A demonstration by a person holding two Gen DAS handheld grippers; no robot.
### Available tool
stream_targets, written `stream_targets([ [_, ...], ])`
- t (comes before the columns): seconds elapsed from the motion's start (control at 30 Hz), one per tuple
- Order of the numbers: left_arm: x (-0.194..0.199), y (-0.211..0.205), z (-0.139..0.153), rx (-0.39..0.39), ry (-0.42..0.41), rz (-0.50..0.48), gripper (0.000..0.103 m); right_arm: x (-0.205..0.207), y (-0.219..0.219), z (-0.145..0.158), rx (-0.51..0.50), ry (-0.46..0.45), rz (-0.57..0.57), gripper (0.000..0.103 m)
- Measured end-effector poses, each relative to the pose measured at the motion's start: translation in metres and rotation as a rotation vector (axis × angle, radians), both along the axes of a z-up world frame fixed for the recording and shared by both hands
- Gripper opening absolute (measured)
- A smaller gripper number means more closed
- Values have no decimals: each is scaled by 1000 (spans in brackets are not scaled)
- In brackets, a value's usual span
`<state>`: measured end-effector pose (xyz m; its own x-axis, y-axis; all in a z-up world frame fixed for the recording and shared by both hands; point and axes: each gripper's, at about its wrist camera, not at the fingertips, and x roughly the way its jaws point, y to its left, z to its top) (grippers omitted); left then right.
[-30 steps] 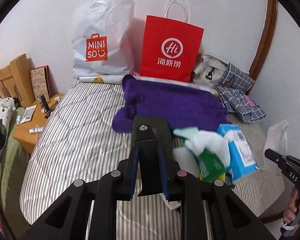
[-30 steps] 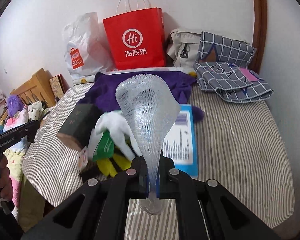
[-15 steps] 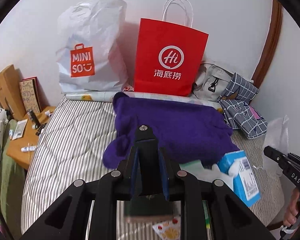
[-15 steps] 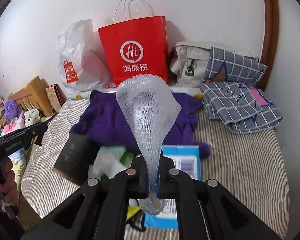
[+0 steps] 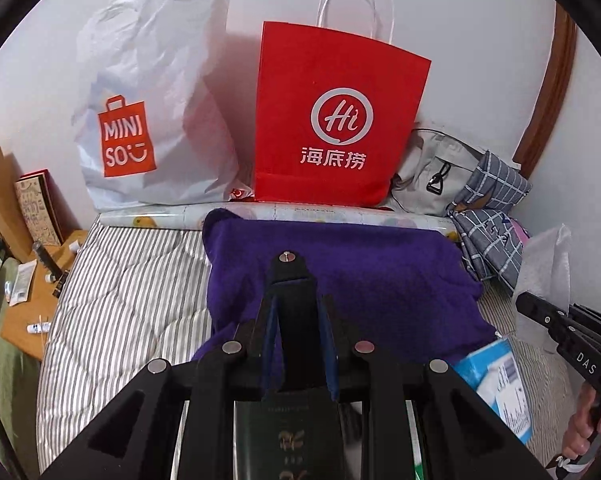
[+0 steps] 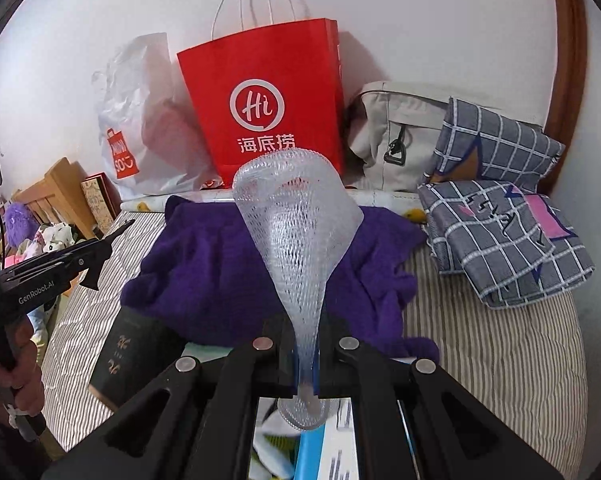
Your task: Organize soft objects
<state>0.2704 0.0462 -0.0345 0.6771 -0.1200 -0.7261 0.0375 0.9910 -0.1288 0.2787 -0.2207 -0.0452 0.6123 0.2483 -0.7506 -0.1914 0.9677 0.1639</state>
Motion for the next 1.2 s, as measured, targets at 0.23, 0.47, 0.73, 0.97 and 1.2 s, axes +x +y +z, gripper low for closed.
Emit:
stream_targets([
  [0.23, 32, 2, -12, 5, 25, 1, 20, 32, 10, -8, -31, 3, 25, 4],
  [0.47, 55, 2, -26, 18, 51, -6, 20, 55, 14, -22, -45, 13, 27, 4],
  [0.73, 77, 11, -46, -3, 110, 2, 20, 80, 14, -47, -50, 66, 33, 4],
  [0.97, 93, 12, -62, 0, 168, 10, 20, 96, 12, -72, -30, 144, 49, 4],
  [1.2, 113, 12, -72, -12, 203, 20, 20, 112, 7, -95, -10, 233, 54, 4],
])
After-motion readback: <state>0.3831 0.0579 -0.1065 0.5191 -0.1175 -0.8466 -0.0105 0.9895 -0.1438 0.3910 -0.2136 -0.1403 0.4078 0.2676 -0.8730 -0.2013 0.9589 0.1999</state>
